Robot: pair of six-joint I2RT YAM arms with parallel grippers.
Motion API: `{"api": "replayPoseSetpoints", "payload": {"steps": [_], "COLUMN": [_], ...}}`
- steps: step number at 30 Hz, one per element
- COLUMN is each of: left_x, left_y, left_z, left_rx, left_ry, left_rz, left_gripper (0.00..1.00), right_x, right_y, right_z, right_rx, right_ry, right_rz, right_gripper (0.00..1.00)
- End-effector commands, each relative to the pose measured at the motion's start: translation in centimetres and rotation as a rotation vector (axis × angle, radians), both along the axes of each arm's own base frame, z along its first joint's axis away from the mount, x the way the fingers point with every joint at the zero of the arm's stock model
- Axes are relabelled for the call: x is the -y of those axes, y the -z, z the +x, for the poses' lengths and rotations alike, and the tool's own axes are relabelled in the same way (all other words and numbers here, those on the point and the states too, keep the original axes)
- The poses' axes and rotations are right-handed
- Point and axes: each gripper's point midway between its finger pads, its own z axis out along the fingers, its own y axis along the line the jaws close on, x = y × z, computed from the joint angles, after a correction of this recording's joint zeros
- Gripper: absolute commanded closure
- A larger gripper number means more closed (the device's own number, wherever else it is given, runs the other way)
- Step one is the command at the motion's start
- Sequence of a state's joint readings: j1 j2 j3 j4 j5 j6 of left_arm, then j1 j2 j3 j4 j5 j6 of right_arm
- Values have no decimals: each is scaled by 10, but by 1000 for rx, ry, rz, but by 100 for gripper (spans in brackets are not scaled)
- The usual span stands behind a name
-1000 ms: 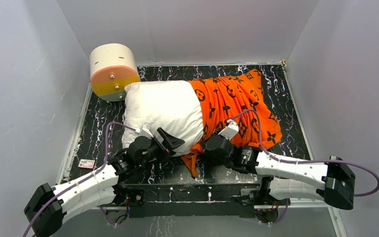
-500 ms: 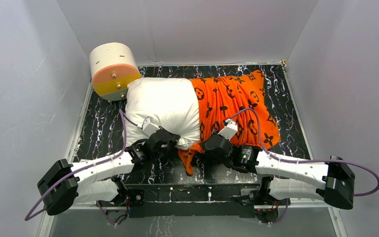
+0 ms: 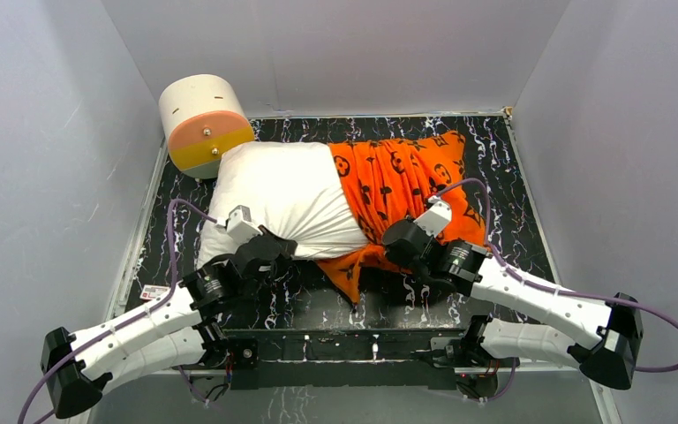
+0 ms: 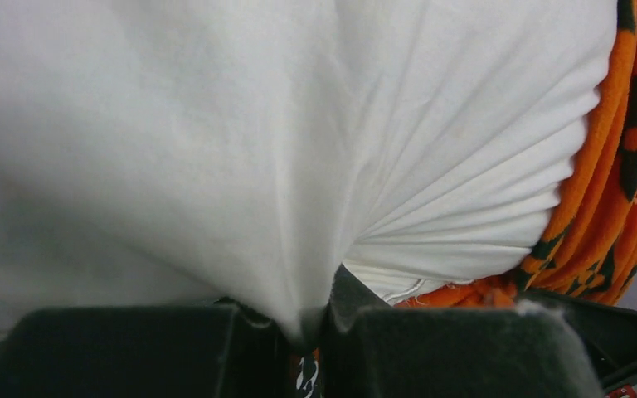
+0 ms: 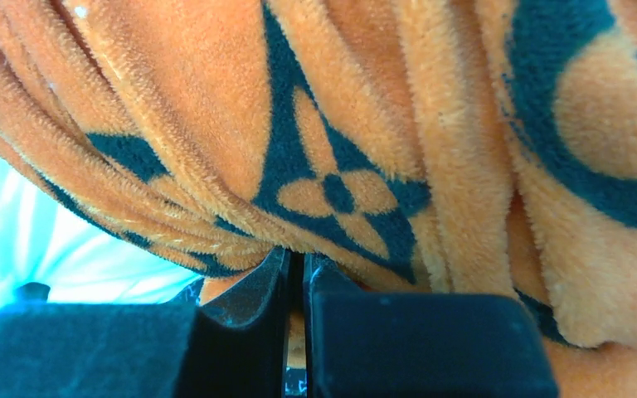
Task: Remove the pillowcase from the pillow
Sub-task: Remove the pillow from the pillowcase.
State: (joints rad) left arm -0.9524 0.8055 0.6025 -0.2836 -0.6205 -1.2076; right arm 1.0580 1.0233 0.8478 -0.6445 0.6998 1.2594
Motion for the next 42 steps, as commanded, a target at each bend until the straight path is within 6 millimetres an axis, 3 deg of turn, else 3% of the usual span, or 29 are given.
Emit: {"api": "replayPoseSetpoints", "payload": {"steps": [1, 6, 9, 11, 13, 16, 21, 24, 25, 28, 30, 32, 35, 38, 42], "left_x": [-79, -62, -59, -57, -53, -46, -39, -35, -37, -40, -35, -25, -20, -1, 24], "left_y": [29, 40, 46, 49, 46, 34, -2, -44, -59, -88, -100, -97, -102, -109, -68], "left_z": [-8, -21, -27, -31, -34, -35, -36, -32, -30, -9, 13, 48, 106, 144, 158], "left_rx": [-19, -76, -94, -105, -102, -76, -10, 47, 70, 105, 100, 25, -32, 33, -90], "left_ry": [-120, 5, 39, 73, 115, 178, 276, 320, 319, 301, 289, 310, 375, 523, 714], "left_rz": [363, 329, 314, 315, 313, 315, 342, 368, 388, 541, 671, 754, 610, 526, 485], "left_gripper": [100, 100, 100, 100, 100, 76, 42, 23, 21, 14, 7, 2, 2, 2, 2], "right_x": [40, -45, -61, -61, -56, -48, -40, -35, -32, -36, -33, -27, -29, -30, -34], "right_y": [-13, -53, -92, -110, -123, -130, -135, -121, -111, -72, -16, 38, 100, 122, 103], "right_z": [11, -26, -35, -31, -16, 19, 90, 133, 145, 157, 137, 109, 51, 18, 22], "right_rx": [74, 126, 182, 219, 253, 278, 333, 264, 232, 112, -40, -155, -301, -339, -247], "right_ry": [-21, -537, -632, -628, -576, -456, -284, -262, -265, -337, -374, -381, -454, -475, -502], "right_rz": [-154, 112, 195, 189, 128, -38, -338, -375, -378, -390, -391, -349, -187, -58, -16], "right_gripper": [93, 68, 60, 56, 51, 40, 39, 39, 39, 41, 44, 48, 51, 50, 43]}}
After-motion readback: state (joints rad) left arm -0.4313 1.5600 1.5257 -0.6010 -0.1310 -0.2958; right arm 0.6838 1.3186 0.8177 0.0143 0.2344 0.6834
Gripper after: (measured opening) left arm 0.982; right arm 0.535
